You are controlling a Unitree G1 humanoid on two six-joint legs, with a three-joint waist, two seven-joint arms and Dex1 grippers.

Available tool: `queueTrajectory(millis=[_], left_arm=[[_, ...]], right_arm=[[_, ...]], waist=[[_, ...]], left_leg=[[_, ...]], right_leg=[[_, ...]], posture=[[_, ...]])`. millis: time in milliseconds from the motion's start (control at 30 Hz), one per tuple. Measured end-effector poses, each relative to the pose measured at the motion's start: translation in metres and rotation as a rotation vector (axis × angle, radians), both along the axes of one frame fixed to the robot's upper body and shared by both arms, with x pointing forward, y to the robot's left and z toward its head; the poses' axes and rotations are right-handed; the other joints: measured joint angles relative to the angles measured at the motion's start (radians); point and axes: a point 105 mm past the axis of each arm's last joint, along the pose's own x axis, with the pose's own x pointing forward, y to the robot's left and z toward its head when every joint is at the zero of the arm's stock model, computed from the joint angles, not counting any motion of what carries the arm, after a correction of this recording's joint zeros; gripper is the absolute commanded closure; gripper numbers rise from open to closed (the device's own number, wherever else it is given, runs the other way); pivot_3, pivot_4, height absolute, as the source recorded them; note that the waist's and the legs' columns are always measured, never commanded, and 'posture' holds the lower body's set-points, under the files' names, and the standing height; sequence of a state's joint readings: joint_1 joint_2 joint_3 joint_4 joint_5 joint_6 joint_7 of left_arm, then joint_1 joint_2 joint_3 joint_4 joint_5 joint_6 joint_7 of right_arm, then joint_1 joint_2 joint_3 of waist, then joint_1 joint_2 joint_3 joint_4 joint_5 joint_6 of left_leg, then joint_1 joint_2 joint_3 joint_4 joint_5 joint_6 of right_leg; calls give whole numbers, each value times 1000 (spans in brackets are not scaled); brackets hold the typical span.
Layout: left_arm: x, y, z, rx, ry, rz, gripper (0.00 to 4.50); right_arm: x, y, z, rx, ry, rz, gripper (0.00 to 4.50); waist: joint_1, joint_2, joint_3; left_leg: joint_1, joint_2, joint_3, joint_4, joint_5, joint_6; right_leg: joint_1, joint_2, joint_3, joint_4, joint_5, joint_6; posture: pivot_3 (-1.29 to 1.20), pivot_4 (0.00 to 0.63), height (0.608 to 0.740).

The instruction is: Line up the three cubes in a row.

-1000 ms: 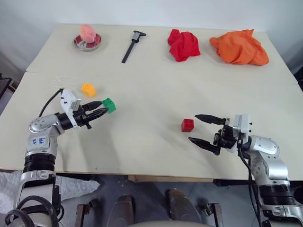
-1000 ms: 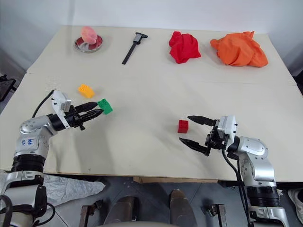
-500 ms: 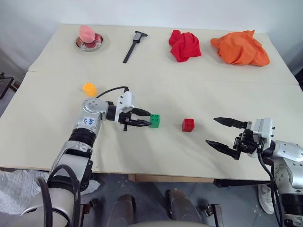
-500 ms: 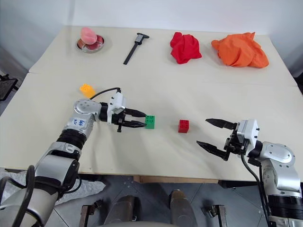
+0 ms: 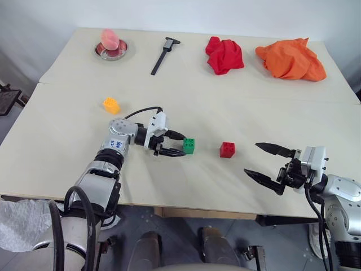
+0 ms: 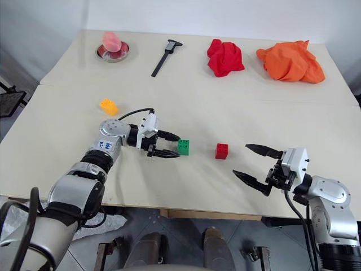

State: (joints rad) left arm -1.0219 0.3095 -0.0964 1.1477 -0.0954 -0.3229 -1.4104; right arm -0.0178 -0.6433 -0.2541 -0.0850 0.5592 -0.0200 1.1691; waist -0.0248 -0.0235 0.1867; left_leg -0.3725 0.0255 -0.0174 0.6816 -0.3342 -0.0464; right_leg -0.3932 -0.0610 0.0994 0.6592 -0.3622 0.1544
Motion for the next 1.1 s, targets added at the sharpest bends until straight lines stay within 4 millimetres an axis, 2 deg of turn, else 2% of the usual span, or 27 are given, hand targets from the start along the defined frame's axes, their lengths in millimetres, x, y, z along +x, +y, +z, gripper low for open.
queueTrajectory(millis=[167,200,267,333,467,533,600,700,833,933,1033,1100], left_arm=[[1,33,30,-71,-121,50,894],[-5,45,34,-88,-142,58,535],[-21,72,29,-100,-132,97,62],[-35,95,22,-121,-122,191,18],[-51,132,26,-206,-156,454,18],[-71,174,25,-281,-215,719,18],[-90,207,9,-315,-194,941,18],[-118,235,-15,-354,-161,1187,18],[-144,255,-24,-426,-172,1392,18],[-149,260,-25,-457,-180,1464,18],[-137,253,-16,-481,-199,1448,18],[-112,245,-5,-503,-194,1409,18]], right_arm=[[6,15,3,24,-15,58,0],[9,20,7,33,-23,74,0],[13,25,12,53,-29,90,0],[16,30,17,74,-37,110,0],[21,45,25,83,-58,169,0],[24,63,30,87,-76,239,0],[23,70,27,77,-66,277,0],[24,82,31,71,-74,333,0],[23,93,36,74,-80,382,0],[23,95,34,72,-66,395,0],[23,96,35,68,-69,406,0],[23,96,34,67,-67,405,0]], waist=[[-12,-1,0],[-20,0,0],[-32,1,0],[-34,1,0],[-16,0,0],[-26,1,0],[-30,1,0],[-19,0,0],[-1,0,0],[1,0,0],[-2,0,0],[2,0,0]], left_leg=[[1,3,0,-1,0,0],[3,5,0,-1,0,-1],[3,7,-1,-3,0,-1],[2,8,-1,-3,0,-1],[1,4,-5,-2,-1,1],[3,4,-2,-3,-2,2],[2,5,-2,-3,-6,6],[1,4,-3,-2,-7,6],[1,4,-4,-2,-8,7],[1,3,-5,-2,-8,7],[2,3,-4,-2,-8,7],[1,3,-6,-2,-8,7]], right_leg=[[-1,1,1,2,0,0],[-1,1,2,2,0,0],[-2,0,3,2,0,0],[-2,-3,3,2,0,0],[-1,-13,-3,1,0,0],[0,-16,-4,0,0,0],[-2,-17,-8,-1,0,-1],[-1,-19,-13,-2,0,-1],[2,-19,-15,-5,0,-1],[2,-19,-16,-5,0,-1],[2,-17,-16,-5,0,-1],[2,-15,-18,-4,0,-1]], posture=[[0,150,740],[0,150,740],[0,150,740],[0,150,740],[0,150,740],[0,150,740],[0,150,740],[0,150,740],[0,150,740],[0,150,740],[0,150,740],[0,150,740]])
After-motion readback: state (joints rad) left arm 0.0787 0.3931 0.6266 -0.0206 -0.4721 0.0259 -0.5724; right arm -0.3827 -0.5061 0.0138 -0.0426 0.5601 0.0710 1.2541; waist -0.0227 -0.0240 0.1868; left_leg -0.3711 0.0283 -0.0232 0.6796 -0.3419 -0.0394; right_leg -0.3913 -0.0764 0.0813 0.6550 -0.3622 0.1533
